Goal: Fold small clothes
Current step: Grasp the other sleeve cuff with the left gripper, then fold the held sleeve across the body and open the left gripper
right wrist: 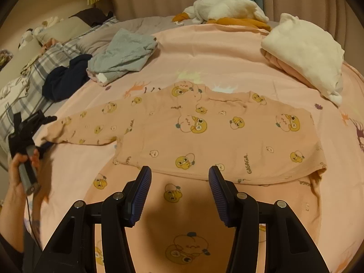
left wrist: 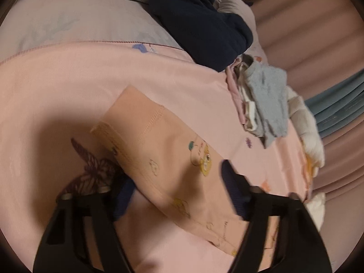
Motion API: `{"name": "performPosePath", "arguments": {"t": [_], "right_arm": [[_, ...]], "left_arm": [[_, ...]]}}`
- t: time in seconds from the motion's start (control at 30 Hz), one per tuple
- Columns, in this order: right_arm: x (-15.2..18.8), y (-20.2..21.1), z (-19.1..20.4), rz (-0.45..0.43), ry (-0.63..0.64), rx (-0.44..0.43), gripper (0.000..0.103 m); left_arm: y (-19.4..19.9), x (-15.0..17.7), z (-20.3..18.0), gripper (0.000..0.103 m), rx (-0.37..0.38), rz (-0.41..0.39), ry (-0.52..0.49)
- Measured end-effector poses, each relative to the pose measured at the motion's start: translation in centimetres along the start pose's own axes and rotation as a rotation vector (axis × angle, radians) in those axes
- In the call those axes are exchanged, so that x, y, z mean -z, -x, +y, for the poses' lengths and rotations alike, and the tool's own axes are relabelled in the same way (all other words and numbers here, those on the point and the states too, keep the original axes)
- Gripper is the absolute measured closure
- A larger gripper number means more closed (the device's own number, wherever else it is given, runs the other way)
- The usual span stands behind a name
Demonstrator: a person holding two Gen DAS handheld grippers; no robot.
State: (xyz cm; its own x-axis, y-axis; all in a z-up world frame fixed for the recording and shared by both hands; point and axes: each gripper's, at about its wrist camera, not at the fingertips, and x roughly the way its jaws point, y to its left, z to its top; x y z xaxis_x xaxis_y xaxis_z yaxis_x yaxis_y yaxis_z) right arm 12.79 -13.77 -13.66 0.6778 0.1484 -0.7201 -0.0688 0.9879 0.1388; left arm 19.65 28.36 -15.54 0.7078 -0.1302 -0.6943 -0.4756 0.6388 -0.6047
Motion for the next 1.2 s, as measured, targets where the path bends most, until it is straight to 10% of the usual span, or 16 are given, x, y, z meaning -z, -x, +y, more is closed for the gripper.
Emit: {"name": "performPosePath", "arguments": {"t": [0.07, 0.2, 0.73, 1.2], "right_arm": [[0.0, 0.1, 0.2, -0.004, 0.013, 0.006, 0.051], [-0.1, 0.6, 0.6, -0.020, 0.037, 0.017, 0.051], [0.1, 3.2, -0.8, -0.074, -0.007, -0.003, 0.052], [1.2, 4.9, -6.7, -0.096, -0.140, 0.013, 0.052]], "left_arm": [[-0.2, 0.0, -0.5, 0.073, -0.039, 0.013, -0.043], [-0.1, 0.5, -1.1, 0.097, -0.071, 0.024, -0.112], [6.3, 6.2, -14.2, 0.098, 0.064, -0.060, -0.492], [6.3, 19.7, -26.2, 0.098, 0.192, 0.032, -0.829]]}}
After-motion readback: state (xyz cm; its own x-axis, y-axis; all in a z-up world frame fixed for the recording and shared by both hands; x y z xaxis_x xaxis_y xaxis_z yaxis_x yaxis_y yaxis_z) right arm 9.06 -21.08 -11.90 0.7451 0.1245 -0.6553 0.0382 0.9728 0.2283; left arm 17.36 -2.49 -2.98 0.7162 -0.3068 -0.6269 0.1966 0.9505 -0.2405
